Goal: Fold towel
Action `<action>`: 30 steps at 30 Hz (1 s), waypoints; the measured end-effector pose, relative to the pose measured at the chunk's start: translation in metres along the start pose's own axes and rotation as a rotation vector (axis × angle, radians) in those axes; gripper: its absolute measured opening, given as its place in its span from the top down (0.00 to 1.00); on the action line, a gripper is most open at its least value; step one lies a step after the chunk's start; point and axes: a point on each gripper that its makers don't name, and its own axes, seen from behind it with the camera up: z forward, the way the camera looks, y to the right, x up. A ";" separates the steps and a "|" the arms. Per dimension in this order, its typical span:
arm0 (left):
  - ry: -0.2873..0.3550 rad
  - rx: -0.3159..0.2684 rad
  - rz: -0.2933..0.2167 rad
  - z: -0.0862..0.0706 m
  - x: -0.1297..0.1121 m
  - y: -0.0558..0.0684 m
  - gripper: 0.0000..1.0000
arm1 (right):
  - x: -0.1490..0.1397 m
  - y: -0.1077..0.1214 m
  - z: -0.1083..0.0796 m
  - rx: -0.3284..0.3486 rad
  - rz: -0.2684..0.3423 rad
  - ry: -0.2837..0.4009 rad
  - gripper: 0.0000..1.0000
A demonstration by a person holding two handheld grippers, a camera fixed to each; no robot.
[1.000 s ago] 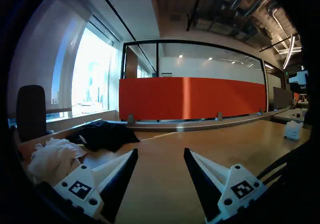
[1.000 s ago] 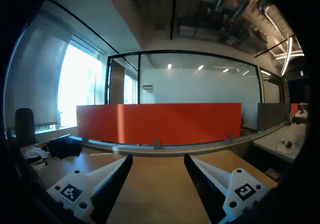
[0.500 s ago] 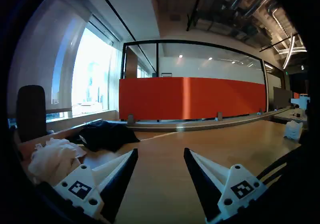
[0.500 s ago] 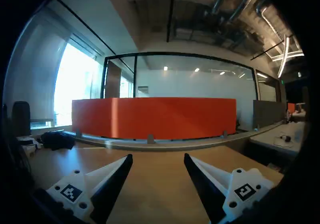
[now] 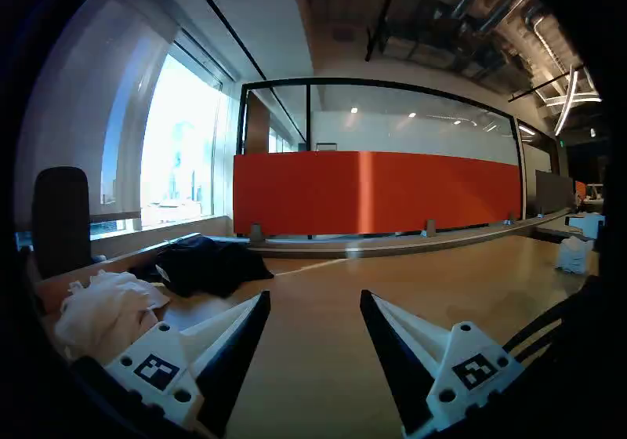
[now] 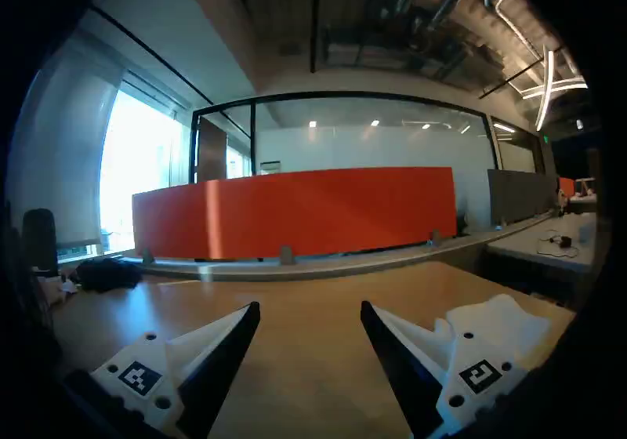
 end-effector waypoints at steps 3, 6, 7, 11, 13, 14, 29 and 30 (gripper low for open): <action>0.000 0.000 0.000 0.000 0.000 0.000 0.16 | -0.007 0.002 0.001 -0.003 -0.002 -0.009 0.01; 0.000 0.000 0.000 0.000 0.000 0.000 0.16 | -0.011 0.002 0.002 -0.002 0.004 -0.013 0.01; 0.000 0.000 0.000 0.000 0.000 0.000 0.16 | -0.012 0.002 0.002 -0.001 0.006 -0.013 0.01; 0.000 0.000 0.000 0.000 0.000 0.000 0.16 | -0.016 0.001 0.002 0.001 0.003 -0.013 0.01; 0.000 0.000 0.000 0.000 0.000 0.000 0.16 | -0.016 0.000 0.002 0.003 -0.004 -0.009 0.01; 0.000 0.000 0.000 0.000 0.000 0.000 0.16 | -0.015 0.000 0.001 0.004 -0.007 -0.007 0.01; 0.000 0.000 0.000 0.000 0.000 0.000 0.16 | -0.022 -0.004 -0.001 0.014 -0.056 -0.006 0.01; 0.000 0.000 0.000 0.000 0.000 0.000 0.16 | -0.023 -0.004 -0.001 0.013 -0.059 -0.006 0.01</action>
